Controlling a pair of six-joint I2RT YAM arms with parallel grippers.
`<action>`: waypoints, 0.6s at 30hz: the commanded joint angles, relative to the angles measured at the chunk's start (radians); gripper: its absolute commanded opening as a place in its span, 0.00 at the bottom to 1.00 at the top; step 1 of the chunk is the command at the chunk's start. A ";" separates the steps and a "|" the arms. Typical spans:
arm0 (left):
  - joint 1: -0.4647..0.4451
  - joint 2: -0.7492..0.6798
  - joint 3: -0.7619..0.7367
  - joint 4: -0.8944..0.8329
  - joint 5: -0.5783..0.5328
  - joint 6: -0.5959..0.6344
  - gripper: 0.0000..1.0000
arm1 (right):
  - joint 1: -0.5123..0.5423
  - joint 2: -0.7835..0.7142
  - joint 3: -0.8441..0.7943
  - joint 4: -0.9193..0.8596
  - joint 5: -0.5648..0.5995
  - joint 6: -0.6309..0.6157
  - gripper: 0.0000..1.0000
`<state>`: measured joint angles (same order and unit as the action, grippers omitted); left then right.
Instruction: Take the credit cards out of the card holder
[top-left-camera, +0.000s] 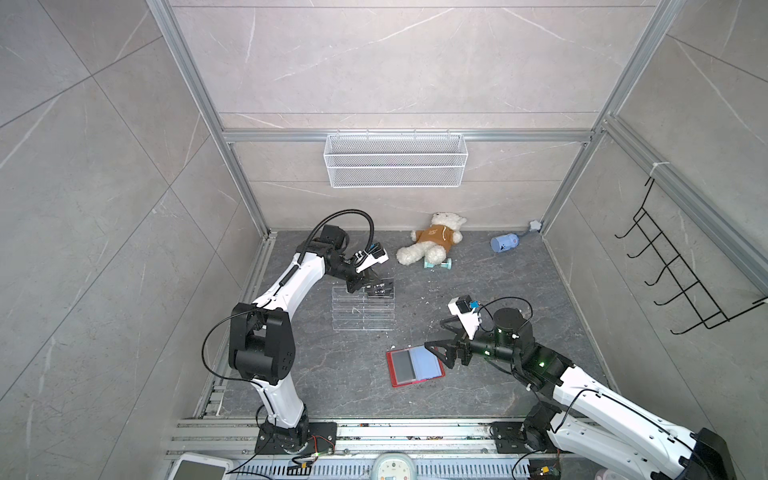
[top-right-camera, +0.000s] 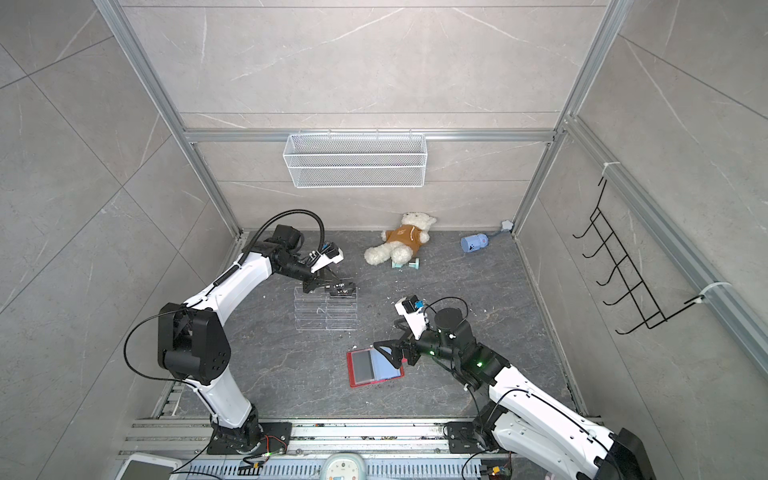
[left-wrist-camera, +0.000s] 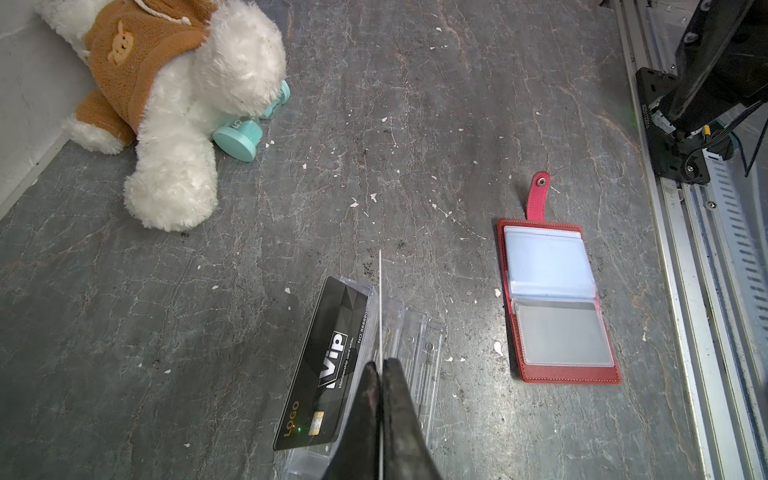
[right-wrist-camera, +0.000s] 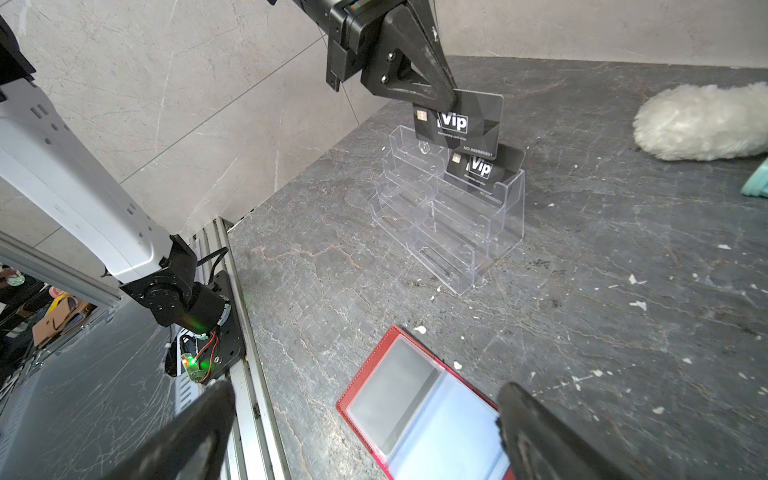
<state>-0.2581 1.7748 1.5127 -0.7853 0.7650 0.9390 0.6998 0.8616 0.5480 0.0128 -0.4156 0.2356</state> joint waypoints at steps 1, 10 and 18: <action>0.009 0.018 0.050 -0.023 0.051 0.043 0.00 | 0.002 -0.004 0.030 0.004 -0.005 -0.018 1.00; 0.013 0.070 0.082 -0.039 0.057 0.068 0.00 | 0.002 0.020 0.041 0.003 -0.003 -0.018 1.00; 0.019 0.108 0.110 -0.046 0.053 0.087 0.00 | 0.002 0.044 0.052 0.009 -0.006 -0.015 1.00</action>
<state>-0.2474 1.8648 1.5780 -0.8112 0.7879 0.9859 0.6998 0.8986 0.5613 0.0120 -0.4156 0.2352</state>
